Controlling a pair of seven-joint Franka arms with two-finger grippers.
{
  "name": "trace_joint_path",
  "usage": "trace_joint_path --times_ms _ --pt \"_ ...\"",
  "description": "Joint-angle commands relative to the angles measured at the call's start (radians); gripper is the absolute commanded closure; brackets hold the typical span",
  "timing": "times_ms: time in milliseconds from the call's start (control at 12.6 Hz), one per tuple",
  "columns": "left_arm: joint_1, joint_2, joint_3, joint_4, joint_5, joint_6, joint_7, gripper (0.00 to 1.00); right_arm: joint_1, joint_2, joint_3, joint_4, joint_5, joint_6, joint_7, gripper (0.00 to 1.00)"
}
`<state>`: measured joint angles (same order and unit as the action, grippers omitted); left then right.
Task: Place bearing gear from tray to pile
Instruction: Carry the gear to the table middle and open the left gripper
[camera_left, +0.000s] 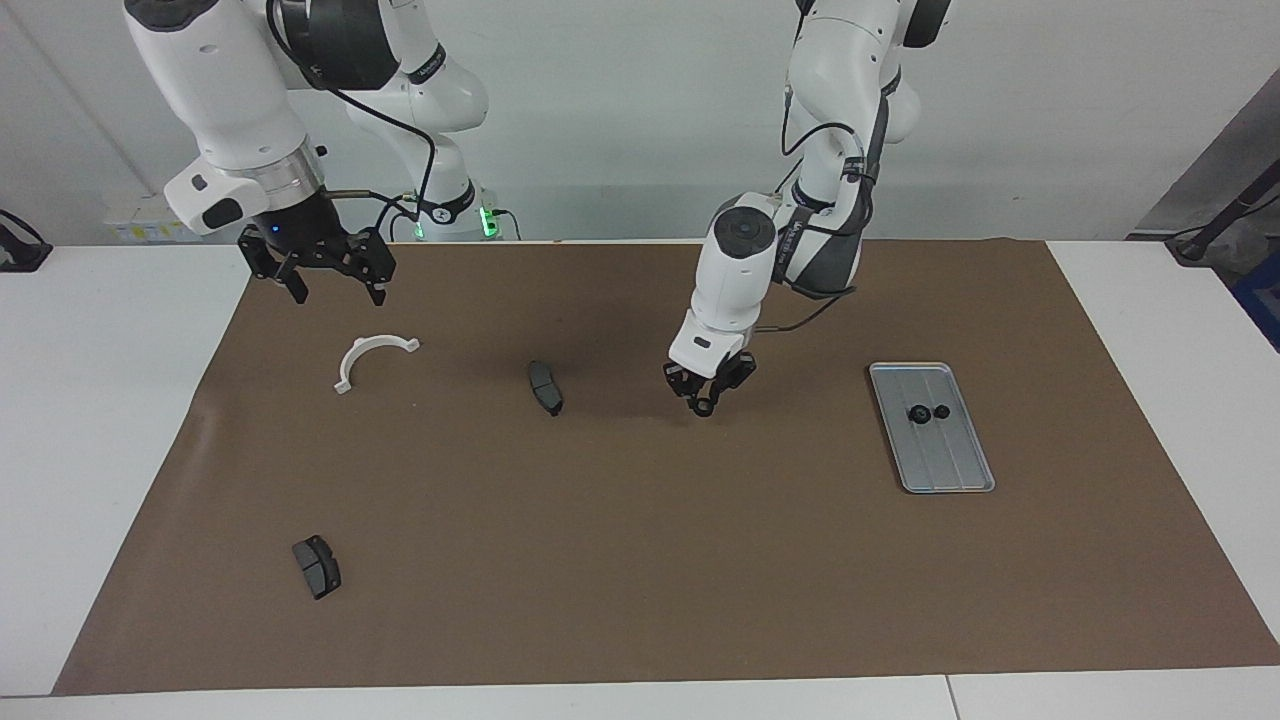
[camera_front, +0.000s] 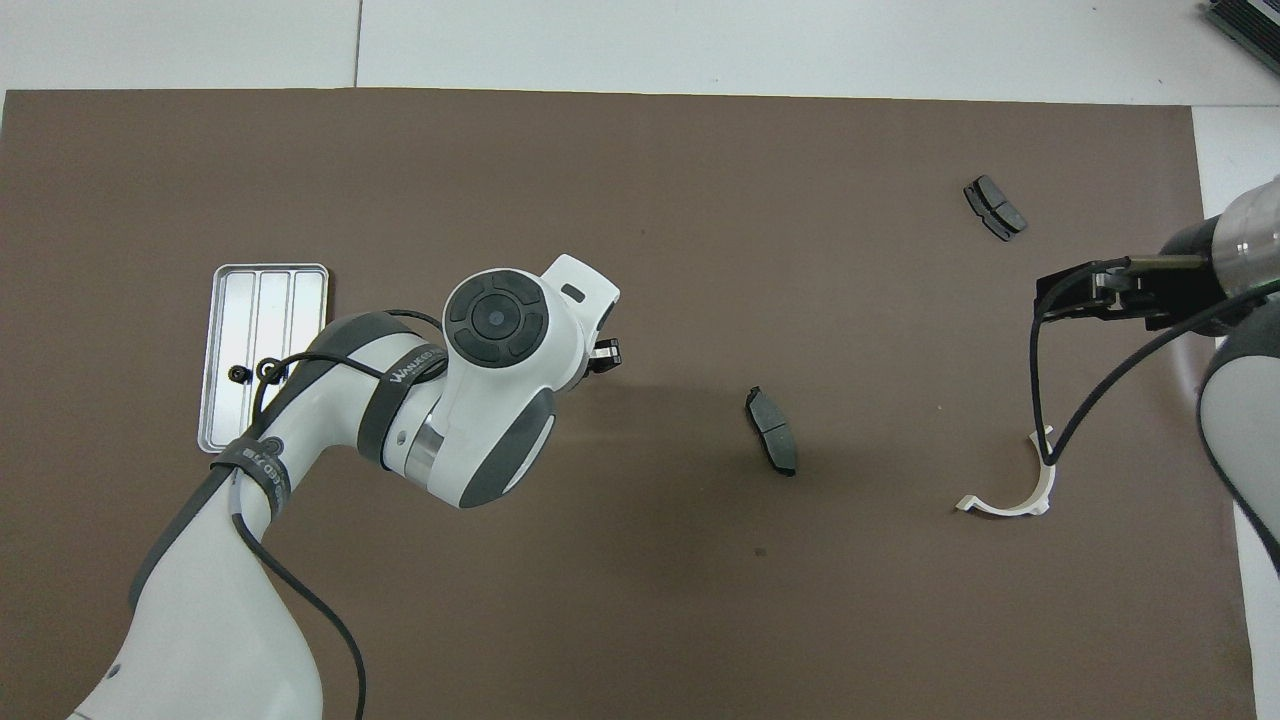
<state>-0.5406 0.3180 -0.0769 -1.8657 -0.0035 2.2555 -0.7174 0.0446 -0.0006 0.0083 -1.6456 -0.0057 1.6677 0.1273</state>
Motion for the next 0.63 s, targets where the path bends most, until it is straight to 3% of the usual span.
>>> trace_joint_path --times_ms 0,79,158,396,475,554 --pt "-0.048 0.038 0.017 0.008 0.002 0.061 -0.019 0.84 -0.011 -0.024 0.007 -0.043 0.026 0.035 -0.032 0.00" --pt "-0.065 0.056 0.017 0.011 0.002 0.068 -0.031 0.81 -0.011 -0.030 0.007 -0.052 0.026 0.052 -0.034 0.00" --pt "-0.085 0.078 0.019 0.017 0.002 0.088 -0.057 0.71 -0.011 -0.032 0.007 -0.063 0.026 0.081 -0.034 0.00" --pt "-0.091 0.082 0.019 0.025 0.005 0.101 -0.073 0.20 -0.009 -0.035 0.007 -0.077 0.026 0.101 -0.034 0.00" --pt "-0.085 0.076 0.020 0.025 0.005 0.093 -0.070 0.10 -0.008 -0.033 0.007 -0.083 0.026 0.115 -0.034 0.00" --pt "-0.073 0.061 0.023 0.029 0.007 0.063 -0.063 0.09 -0.006 -0.032 0.009 -0.088 0.026 0.128 -0.034 0.00"
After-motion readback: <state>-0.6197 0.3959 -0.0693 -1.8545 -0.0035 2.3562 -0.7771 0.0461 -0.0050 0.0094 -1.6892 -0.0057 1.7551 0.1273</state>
